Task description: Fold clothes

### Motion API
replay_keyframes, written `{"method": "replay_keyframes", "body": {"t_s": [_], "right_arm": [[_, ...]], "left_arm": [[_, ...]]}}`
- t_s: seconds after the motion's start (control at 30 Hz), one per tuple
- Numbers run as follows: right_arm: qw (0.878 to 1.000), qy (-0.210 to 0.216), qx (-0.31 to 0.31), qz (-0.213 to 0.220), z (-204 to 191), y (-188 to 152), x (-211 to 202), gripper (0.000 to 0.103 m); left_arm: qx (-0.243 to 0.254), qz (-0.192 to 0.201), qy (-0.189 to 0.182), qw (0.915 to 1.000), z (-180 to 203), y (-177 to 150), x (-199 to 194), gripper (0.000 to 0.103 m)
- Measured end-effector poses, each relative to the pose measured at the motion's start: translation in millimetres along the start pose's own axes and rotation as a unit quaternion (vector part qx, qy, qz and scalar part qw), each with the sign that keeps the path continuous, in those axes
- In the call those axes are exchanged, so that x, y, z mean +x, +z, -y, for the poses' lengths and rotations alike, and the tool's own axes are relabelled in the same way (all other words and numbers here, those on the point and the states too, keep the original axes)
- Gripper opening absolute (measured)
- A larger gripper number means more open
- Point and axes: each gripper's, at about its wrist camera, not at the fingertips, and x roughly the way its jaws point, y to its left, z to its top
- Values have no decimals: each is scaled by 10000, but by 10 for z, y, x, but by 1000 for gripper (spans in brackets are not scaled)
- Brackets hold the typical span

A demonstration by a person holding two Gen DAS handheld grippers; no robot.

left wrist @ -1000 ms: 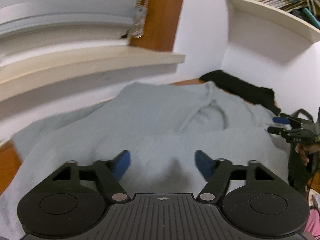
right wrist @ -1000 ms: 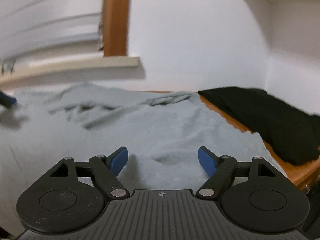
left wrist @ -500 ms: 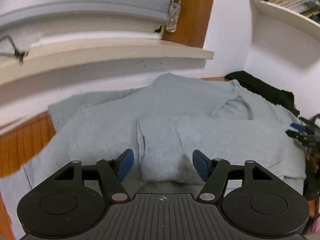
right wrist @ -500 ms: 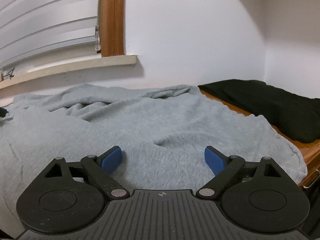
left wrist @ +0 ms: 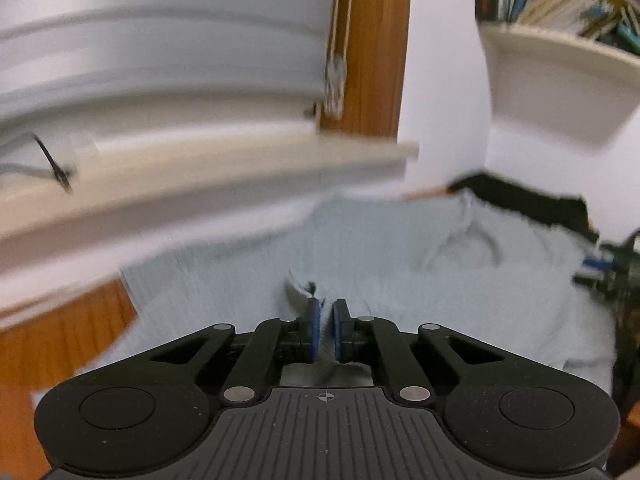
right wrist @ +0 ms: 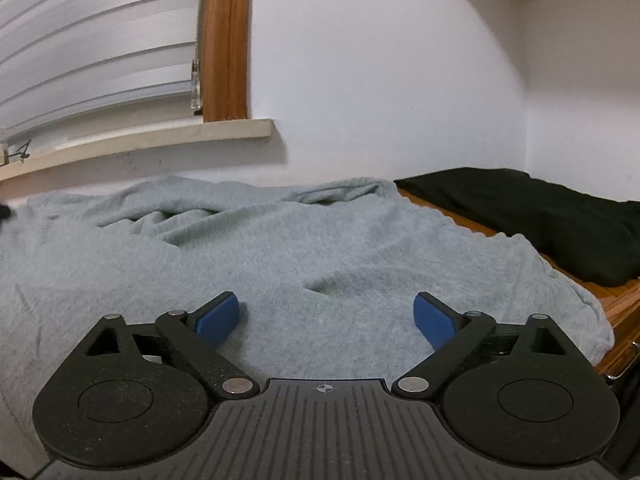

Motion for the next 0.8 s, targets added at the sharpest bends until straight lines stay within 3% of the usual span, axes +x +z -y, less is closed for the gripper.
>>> {"method": "replay_keyframes", "body": {"t_s": [0.13, 0.3, 0.33, 0.37, 0.4, 0.47, 0.6, 0.67, 0.8], "right_arm": [[9999, -54, -19, -142, 69, 83, -32, 96], [9999, -86, -35, -144, 120, 179, -99, 96], [9999, -102, -51, -124, 119, 204, -117, 96], [9998, -122, -72, -101, 116, 231, -137, 96], [9999, -109, -86, -84, 112, 271, -159, 95], [9999, -43, -117, -52, 96, 369, -208, 95], [9989, 93, -445, -96, -35, 617, -308, 95], [9971, 190, -706, -215, -141, 736, -338, 95], [9868, 536, -1435, -522, -460, 852, -428, 97]], "left_arm": [[-37, 427, -90, 9990, -49, 245, -331, 7], [11, -472, 95, 9988, -159, 36, -115, 13], [-20, -651, 153, 9978, -188, -32, -59, 17], [-85, -768, 194, 9968, -223, -86, -21, 29], [-244, -712, 189, 9970, -273, -101, -37, 37], [-418, -605, 222, 9970, -334, -105, -81, 72], [-391, -443, 230, 9980, -286, -63, -193, 83], [-342, -362, 157, 9986, -226, -50, -249, 103], [-70, -263, -17, 9996, 23, -47, -331, 103]]}}
